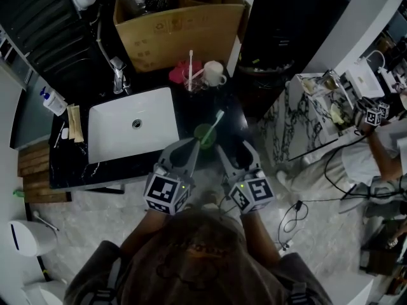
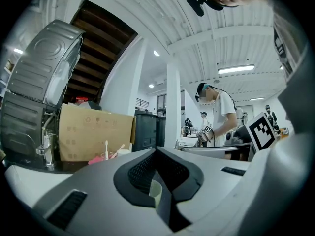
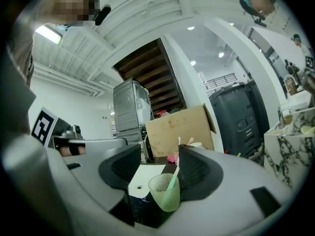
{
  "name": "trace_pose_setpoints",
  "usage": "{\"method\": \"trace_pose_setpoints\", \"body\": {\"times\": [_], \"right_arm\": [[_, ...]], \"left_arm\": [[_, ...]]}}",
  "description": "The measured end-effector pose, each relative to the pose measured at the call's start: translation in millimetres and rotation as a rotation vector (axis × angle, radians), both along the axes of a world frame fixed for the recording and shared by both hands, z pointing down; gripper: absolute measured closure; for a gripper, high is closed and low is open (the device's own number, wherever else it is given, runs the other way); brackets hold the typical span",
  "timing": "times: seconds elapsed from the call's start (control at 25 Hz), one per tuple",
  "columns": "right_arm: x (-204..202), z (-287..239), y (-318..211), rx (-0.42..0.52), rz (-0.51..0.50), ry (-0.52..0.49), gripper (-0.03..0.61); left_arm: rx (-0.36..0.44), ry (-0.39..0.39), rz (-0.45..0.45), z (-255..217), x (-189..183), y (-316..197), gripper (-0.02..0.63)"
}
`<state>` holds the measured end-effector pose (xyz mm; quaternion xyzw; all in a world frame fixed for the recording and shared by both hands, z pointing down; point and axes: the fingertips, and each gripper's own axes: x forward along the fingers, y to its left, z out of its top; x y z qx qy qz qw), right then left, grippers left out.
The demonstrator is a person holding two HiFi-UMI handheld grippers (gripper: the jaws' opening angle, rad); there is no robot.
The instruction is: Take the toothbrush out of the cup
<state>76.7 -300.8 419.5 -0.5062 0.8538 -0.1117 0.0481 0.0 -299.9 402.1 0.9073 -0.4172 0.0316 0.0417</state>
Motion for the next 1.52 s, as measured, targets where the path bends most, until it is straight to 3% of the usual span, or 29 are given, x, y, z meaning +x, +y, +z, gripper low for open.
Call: {"method": "trace_pose_setpoints", "body": {"times": [0.08, 0.4, 1.28, 1.36, 1.52], "right_arm": [[-1, 4, -5, -0.020, -0.015, -0.016, 0.330], [0, 26, -30, -0.093, -0.058, -0.086, 0.324], [-18, 73, -97, -0.208, -0.160, -0.047, 0.333], [-21, 74, -98, -0.208, -0.167, -0.044, 0.391], [-23, 74, -100, -0.205, -0.175, -0.042, 0.394]], "left_arm": [[0.000, 0.000, 0.002, 2, 2, -3, 0.614], [-0.001, -0.002, -0.012, 4, 5, -14, 0.614], [-0.035, -0.022, -0.071, 23, 0, -38, 0.614], [-0.041, -0.025, -0.072, 24, -1, -39, 0.614], [-0.043, -0.026, -0.071, 28, -1, -42, 0.614]]}}
